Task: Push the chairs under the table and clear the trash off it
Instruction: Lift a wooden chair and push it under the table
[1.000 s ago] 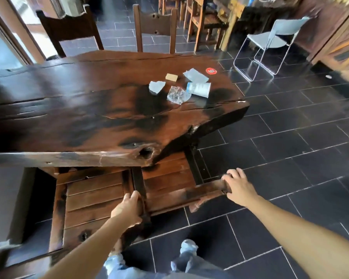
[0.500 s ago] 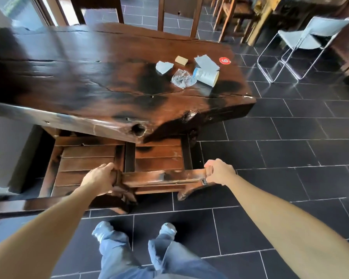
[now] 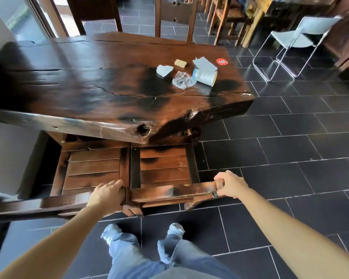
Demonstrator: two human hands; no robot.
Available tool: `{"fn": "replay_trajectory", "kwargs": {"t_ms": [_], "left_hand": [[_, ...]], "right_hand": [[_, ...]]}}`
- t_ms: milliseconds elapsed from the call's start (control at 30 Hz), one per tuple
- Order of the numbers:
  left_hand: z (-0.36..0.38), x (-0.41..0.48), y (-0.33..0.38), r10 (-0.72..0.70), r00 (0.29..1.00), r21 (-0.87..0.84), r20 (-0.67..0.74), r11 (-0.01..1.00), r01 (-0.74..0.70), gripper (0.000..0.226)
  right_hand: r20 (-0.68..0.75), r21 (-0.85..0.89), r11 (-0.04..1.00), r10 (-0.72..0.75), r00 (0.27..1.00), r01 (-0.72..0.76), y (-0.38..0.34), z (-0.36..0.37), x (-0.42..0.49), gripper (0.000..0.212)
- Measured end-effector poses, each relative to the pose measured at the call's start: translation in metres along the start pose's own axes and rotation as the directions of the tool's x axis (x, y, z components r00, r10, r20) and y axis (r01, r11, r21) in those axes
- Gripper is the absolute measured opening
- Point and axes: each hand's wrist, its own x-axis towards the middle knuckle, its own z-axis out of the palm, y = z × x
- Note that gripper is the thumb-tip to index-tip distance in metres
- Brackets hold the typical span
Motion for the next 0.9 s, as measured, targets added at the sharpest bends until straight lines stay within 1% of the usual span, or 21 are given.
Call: {"fn": "replay_trajectory", "kwargs": {"t_ms": [67, 133, 233, 367, 467, 567, 667, 733, 767, 800, 833, 900], "left_hand": [[-0.001, -0.003, -0.002, 0.044, 0.999, 0.074, 0.005, 0.996, -0.044, 0.065], [0.0, -0.005, -0.002, 0.056, 0.998, 0.109, 0.021, 0.992, -0.058, 0.068], [0.002, -0.006, -0.003, 0.057, 0.998, 0.105, 0.019, 0.993, -0.059, 0.067], [0.001, -0.01, -0.005, 0.062, 0.998, 0.077, 0.001, 0.995, -0.062, 0.055], [-0.005, -0.011, -0.004, 0.093, 0.996, 0.096, -0.01, 0.991, -0.092, 0.048], [-0.008, -0.01, -0.007, 0.13, 0.991, 0.113, 0.027, 0.985, -0.132, 0.048], [-0.009, -0.009, -0.016, 0.182, 0.982, 0.047, 0.057, 0.982, -0.185, 0.05], [-0.008, -0.011, -0.027, 0.224, 0.973, -0.104, 0.047, 0.97, -0.219, 0.059], [-0.009, -0.013, -0.035, 0.241, 0.97, -0.197, 0.025, 0.953, -0.231, 0.064], [-0.01, -0.014, -0.047, 0.252, 0.968, -0.265, -0.005, 0.933, -0.244, 0.068], [-0.012, -0.014, -0.061, 0.251, 0.967, -0.297, -0.033, 0.922, -0.25, 0.071], [-0.01, -0.013, -0.102, 0.2, 0.979, -0.268, -0.028, 0.942, -0.2, 0.077]], "right_hand": [[0.0, 0.005, 1.0, 0.008, 1.0, -0.008, 0.0, 0.003, -0.008, 0.055], [-0.002, 0.016, 1.0, 0.014, 1.0, -0.014, 0.0, 0.005, -0.013, 0.055], [-0.004, 0.041, 0.999, 0.004, 1.0, -0.004, 0.0, 0.007, -0.016, 0.055], [0.0, 0.068, 0.998, 0.012, 1.0, -0.012, -0.002, 0.01, -0.016, 0.051], [-0.032, 0.1, 0.993, 0.061, 0.998, -0.058, -0.009, 0.012, -0.017, 0.039], [-0.029, 0.07, 0.988, 0.142, 0.989, -0.14, -0.02, 0.018, -0.018, 0.038], [-0.035, -0.059, 0.966, 0.25, 0.968, -0.252, -0.034, 0.021, -0.021, 0.044], [-0.038, -0.149, 0.943, 0.294, 0.955, -0.296, -0.05, 0.021, -0.021, 0.048], [-0.039, -0.162, 0.94, 0.298, 0.954, -0.301, -0.061, 0.021, -0.02, 0.047], [-0.045, -0.15, 0.946, 0.284, 0.958, -0.287, -0.073, 0.022, -0.017, 0.047], [-0.047, -0.116, 0.961, 0.249, 0.967, -0.253, -0.089, 0.024, -0.014, 0.048], [-0.006, -0.025, 0.994, 0.104, 0.995, -0.104, -0.131, 0.027, -0.013, 0.054]]}}
